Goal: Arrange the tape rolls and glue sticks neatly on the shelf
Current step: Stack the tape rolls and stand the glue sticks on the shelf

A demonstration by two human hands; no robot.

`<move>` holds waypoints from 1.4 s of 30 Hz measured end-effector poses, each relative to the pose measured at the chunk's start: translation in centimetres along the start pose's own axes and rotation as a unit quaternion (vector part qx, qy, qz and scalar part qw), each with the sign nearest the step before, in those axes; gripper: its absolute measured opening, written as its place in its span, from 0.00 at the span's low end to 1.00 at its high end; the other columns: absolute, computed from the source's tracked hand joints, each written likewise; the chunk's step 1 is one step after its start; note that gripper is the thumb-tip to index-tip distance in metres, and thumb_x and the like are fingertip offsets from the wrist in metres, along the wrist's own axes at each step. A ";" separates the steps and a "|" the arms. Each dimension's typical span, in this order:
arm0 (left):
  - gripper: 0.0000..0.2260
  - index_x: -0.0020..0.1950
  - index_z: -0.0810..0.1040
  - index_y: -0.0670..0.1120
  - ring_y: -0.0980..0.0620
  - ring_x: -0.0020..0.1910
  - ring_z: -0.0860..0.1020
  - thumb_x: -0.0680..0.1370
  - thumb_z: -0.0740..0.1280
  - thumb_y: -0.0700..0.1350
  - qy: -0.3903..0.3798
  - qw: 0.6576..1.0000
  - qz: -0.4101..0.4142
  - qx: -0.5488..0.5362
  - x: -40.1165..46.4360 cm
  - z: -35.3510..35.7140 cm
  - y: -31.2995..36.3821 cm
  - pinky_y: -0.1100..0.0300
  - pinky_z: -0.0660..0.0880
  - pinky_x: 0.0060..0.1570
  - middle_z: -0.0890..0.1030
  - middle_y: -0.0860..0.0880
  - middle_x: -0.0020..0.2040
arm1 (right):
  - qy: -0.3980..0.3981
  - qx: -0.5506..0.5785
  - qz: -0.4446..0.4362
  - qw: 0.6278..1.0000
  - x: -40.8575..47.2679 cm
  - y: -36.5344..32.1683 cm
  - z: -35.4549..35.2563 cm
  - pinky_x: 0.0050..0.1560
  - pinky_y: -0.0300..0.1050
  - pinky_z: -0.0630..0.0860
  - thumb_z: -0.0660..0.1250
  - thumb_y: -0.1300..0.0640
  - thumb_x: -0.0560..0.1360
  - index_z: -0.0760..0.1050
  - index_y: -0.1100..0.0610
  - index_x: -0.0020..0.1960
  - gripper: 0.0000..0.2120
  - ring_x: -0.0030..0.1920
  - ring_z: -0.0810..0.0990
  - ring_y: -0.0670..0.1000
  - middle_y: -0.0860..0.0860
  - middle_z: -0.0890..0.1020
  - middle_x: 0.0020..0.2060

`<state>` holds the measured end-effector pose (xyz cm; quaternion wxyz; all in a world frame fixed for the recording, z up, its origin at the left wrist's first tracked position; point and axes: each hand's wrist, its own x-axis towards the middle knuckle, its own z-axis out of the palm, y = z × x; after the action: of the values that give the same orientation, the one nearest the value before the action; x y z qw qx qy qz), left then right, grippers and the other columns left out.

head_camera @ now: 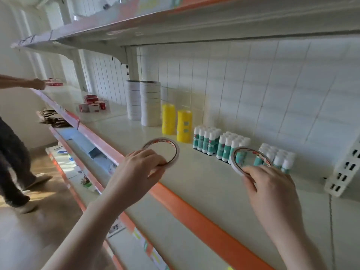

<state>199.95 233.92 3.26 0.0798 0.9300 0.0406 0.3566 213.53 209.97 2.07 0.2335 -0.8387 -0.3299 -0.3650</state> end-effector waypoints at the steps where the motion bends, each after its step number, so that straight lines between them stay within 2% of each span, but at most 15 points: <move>1: 0.11 0.43 0.80 0.48 0.51 0.37 0.78 0.73 0.60 0.51 -0.002 1.000 0.001 -0.002 1.1 0.1 -1.8 0.53 0.77 0.38 0.78 0.54 0.37 | 0.004 0.000 0.000 1.000 1.4 -0.8 1.4 0.33 0.49 0.72 0.77 0.68 0.61 0.77 0.58 0.34 0.10 0.32 0.77 0.60 0.54 0.78 0.29; 4: 0.11 0.43 0.80 0.48 0.51 0.37 0.78 0.73 0.60 0.51 0.004 1.000 0.006 -0.005 4.2 0.1 -7.4 0.53 0.77 0.38 0.78 0.54 0.37 | 0.005 0.001 -0.006 1.000 5.7 -3.5 5.2 0.34 0.50 0.73 0.76 0.67 0.63 0.78 0.58 0.36 0.09 0.33 0.78 0.60 0.54 0.79 0.30; 7: 0.12 0.43 0.80 0.48 0.52 0.37 0.77 0.73 0.59 0.51 0.012 1.000 0.013 -0.004 6.5 -0.1 -11.9 0.58 0.76 0.38 0.79 0.54 0.38 | 0.013 -0.006 -0.019 1.000 9.3 -6.1 8.4 0.34 0.48 0.72 0.69 0.62 0.69 0.78 0.57 0.37 0.03 0.34 0.78 0.60 0.53 0.80 0.31; 10: 0.13 0.43 0.81 0.48 0.51 0.37 0.77 0.72 0.59 0.51 0.020 1.000 0.017 -0.004 8.5 -0.1 -17.1 0.59 0.74 0.37 0.79 0.54 0.37 | 0.003 0.010 -0.026 1.000 12.2 -9.3 11.4 0.34 0.48 0.72 0.65 0.58 0.68 0.77 0.56 0.37 0.03 0.34 0.78 0.59 0.51 0.80 0.32; 14: 0.13 0.43 0.80 0.48 0.51 0.37 0.78 0.72 0.59 0.52 0.028 0.998 0.046 -0.018 10.8 0.1 -24.3 0.59 0.75 0.36 0.78 0.55 0.38 | 0.025 -0.020 -0.014 0.999 15.2 -13.1 15.4 0.34 0.48 0.73 0.65 0.59 0.66 0.78 0.57 0.37 0.03 0.33 0.78 0.59 0.53 0.80 0.31; 18: 0.13 0.43 0.81 0.48 0.51 0.37 0.77 0.73 0.59 0.53 0.027 0.996 0.080 -0.042 13.6 -0.2 -33.0 0.53 0.77 0.36 0.78 0.55 0.38 | 0.040 -0.051 0.018 0.998 18.1 -18.1 20.2 0.35 0.48 0.73 0.65 0.59 0.67 0.78 0.58 0.37 0.04 0.33 0.78 0.60 0.53 0.79 0.31; 21: 0.13 0.42 0.81 0.47 0.50 0.37 0.78 0.74 0.60 0.52 0.016 0.990 0.124 -0.072 16.1 -0.9 -38.8 0.52 0.77 0.36 0.79 0.54 0.38 | 0.039 -0.081 0.048 0.995 20.4 -21.5 22.8 0.36 0.51 0.74 0.64 0.58 0.69 0.79 0.58 0.38 0.06 0.35 0.77 0.61 0.55 0.79 0.32; 24: 0.08 0.42 0.81 0.46 0.50 0.37 0.77 0.74 0.64 0.48 -0.001 0.984 0.156 -0.083 19.0 -2.1 -43.5 0.52 0.76 0.36 0.79 0.52 0.37 | 0.043 -0.099 0.081 0.991 23.1 -25.1 24.3 0.37 0.50 0.72 0.69 0.64 0.70 0.79 0.59 0.39 0.02 0.37 0.77 0.61 0.56 0.80 0.32; 26: 0.08 0.42 0.81 0.45 0.50 0.36 0.77 0.73 0.64 0.46 -0.004 0.979 0.183 -0.086 20.9 -2.6 -45.9 0.55 0.76 0.37 0.79 0.51 0.36 | 0.042 -0.104 0.094 0.989 24.9 -26.9 25.2 0.37 0.50 0.71 0.72 0.67 0.68 0.79 0.59 0.40 0.04 0.36 0.76 0.61 0.56 0.80 0.32; 29: 0.07 0.43 0.81 0.45 0.49 0.37 0.77 0.74 0.65 0.46 0.001 0.973 0.205 -0.104 23.9 -2.8 -48.5 0.55 0.75 0.38 0.80 0.51 0.38 | 0.051 -0.118 0.090 0.988 26.9 -28.7 26.2 0.37 0.50 0.72 0.73 0.68 0.67 0.80 0.60 0.40 0.05 0.35 0.76 0.61 0.55 0.80 0.32; 33: 0.02 0.44 0.82 0.44 0.47 0.38 0.77 0.75 0.69 0.40 0.011 0.968 0.216 -0.129 27.7 -2.1 -50.4 0.50 0.76 0.38 0.80 0.49 0.38 | 0.054 -0.142 0.088 0.984 28.6 -29.8 27.1 0.35 0.47 0.69 0.73 0.69 0.66 0.79 0.60 0.37 0.06 0.33 0.75 0.60 0.55 0.79 0.30; 35: 0.03 0.44 0.81 0.44 0.48 0.37 0.77 0.75 0.68 0.42 0.009 0.963 0.223 -0.151 29.6 -1.5 -50.7 0.48 0.76 0.38 0.80 0.49 0.38 | 0.049 -0.145 0.091 0.984 29.0 -30.0 27.3 0.35 0.45 0.67 0.73 0.69 0.66 0.79 0.60 0.37 0.06 0.33 0.75 0.59 0.54 0.79 0.30; 37: 0.07 0.44 0.81 0.44 0.48 0.37 0.76 0.76 0.65 0.45 -0.008 0.962 0.226 -0.153 31.2 -0.7 -50.5 0.48 0.76 0.39 0.80 0.49 0.38 | 0.047 -0.152 0.092 0.983 29.2 -29.9 27.4 0.35 0.44 0.66 0.73 0.69 0.66 0.79 0.60 0.37 0.06 0.33 0.75 0.59 0.54 0.79 0.29; 42: 0.05 0.46 0.81 0.46 0.49 0.40 0.76 0.76 0.66 0.43 -0.072 0.961 0.232 -0.130 34.2 1.4 -49.1 0.52 0.74 0.41 0.79 0.49 0.40 | 0.043 -0.164 0.108 0.980 29.4 -29.1 27.5 0.34 0.45 0.67 0.73 0.69 0.66 0.78 0.60 0.37 0.07 0.32 0.74 0.59 0.54 0.78 0.29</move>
<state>225.36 286.62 15.93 0.1177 0.9186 -0.2292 0.2998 220.30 258.22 11.81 0.1442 -0.8798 -0.1629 -0.4227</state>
